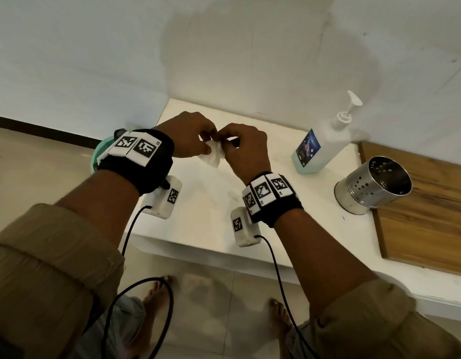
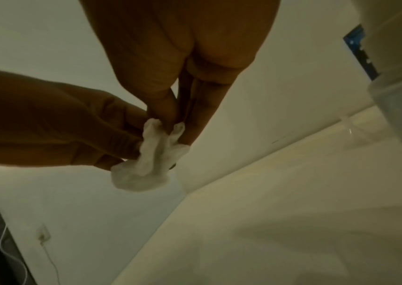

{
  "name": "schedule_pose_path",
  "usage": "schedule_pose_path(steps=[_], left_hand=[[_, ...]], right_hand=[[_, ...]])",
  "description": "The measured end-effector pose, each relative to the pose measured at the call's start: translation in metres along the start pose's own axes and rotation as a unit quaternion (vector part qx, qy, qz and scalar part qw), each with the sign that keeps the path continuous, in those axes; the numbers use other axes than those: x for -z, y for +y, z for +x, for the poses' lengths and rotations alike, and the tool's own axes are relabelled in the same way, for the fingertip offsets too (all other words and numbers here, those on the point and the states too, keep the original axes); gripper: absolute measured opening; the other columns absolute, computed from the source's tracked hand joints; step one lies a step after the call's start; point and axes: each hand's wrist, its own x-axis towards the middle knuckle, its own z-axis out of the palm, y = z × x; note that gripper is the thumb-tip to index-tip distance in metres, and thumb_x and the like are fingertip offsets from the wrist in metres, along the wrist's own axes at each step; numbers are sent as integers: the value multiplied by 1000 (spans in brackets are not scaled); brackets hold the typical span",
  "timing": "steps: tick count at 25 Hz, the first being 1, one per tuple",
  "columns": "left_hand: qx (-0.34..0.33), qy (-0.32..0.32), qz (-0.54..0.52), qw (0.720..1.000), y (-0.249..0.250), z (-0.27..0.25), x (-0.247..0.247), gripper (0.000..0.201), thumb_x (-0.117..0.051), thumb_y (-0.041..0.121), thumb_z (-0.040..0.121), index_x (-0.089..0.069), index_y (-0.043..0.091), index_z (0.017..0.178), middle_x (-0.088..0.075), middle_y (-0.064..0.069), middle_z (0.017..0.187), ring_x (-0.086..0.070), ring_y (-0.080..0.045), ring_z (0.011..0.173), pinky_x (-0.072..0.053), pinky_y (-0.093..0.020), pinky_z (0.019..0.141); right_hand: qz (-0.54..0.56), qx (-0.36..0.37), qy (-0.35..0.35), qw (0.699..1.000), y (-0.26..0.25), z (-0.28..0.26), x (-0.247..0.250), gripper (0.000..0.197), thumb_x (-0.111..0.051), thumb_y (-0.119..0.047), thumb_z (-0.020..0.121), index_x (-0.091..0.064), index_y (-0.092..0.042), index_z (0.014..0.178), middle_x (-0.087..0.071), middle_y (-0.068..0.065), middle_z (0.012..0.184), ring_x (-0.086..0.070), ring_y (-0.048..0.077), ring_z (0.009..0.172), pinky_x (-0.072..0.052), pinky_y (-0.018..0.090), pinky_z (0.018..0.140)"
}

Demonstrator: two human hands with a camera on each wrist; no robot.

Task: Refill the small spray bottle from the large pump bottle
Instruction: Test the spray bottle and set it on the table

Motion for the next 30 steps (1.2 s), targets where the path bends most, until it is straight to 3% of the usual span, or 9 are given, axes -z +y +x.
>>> schedule_pose_path(steps=[4,8,10,13,15,18,23,26,30], left_hand=[[6,80,-41,996,2,-2,4,10,-66,23,87,-74,20,93,-67,3,75,-66,-19,76,-50,-31,70],[30,141,-70,987,-1,-5,6,9,-67,31,84,-71,25,79,-71,2,68,-68,-17,72,-57,-39,76],[38,164,-79,983,-2,-6,7,7,-68,31,83,-71,26,78,-71,3,70,-68,-17,75,-58,-40,76],[45,181,-125,974,0,-7,9,4,-70,21,81,-74,18,82,-72,-4,76,-68,-18,76,-58,-35,73],[47,150,-164,974,3,-8,9,8,-70,16,82,-75,12,88,-74,-8,80,-70,-19,72,-59,-31,69],[50,90,-217,971,5,-7,7,13,-70,14,85,-74,8,96,-74,-12,88,-73,-23,78,-61,-35,76],[52,133,-194,971,3,-9,9,14,-78,14,78,-76,8,89,-74,-10,80,-74,-26,76,-61,-35,77],[53,157,-201,965,4,-16,12,13,-79,12,76,-75,6,88,-74,-11,78,-73,-25,73,-62,-37,75],[47,195,-163,966,-5,-28,23,13,-78,13,78,-76,8,90,-73,-9,78,-69,-14,66,-57,-20,63]], right_hand=[[68,-24,3,997,-13,3,7,28,-54,4,79,-77,-13,81,-71,-5,71,-64,4,58,-47,12,53],[93,-59,14,994,-18,9,8,19,-58,-11,87,-73,-16,98,-73,-7,89,-68,4,76,-54,17,67],[78,-61,-12,995,-18,8,8,13,-67,-18,86,-72,-16,99,-73,-7,89,-69,5,73,-54,16,63],[64,-55,-17,996,-18,6,6,6,-72,-10,81,-72,-13,86,-72,-4,78,-67,9,65,-53,18,57],[34,-38,-3,999,-15,6,2,5,-73,-7,78,-73,-11,81,-71,-2,74,-66,12,65,-54,23,61],[1,-27,2,1000,-9,6,-1,10,-70,-3,77,-75,-10,80,-72,2,75,-66,17,71,-54,29,67],[45,-56,-35,997,-12,7,4,20,-65,1,77,-77,-13,85,-67,-4,68,-57,0,53,-46,13,54],[60,-54,-23,996,-17,10,5,17,-67,0,78,-76,-11,88,-67,-5,72,-58,-1,58,-46,10,56],[78,-34,-15,996,-36,11,-6,16,-69,-1,79,-74,-9,92,-72,-1,84,-64,5,68,-48,10,58]])
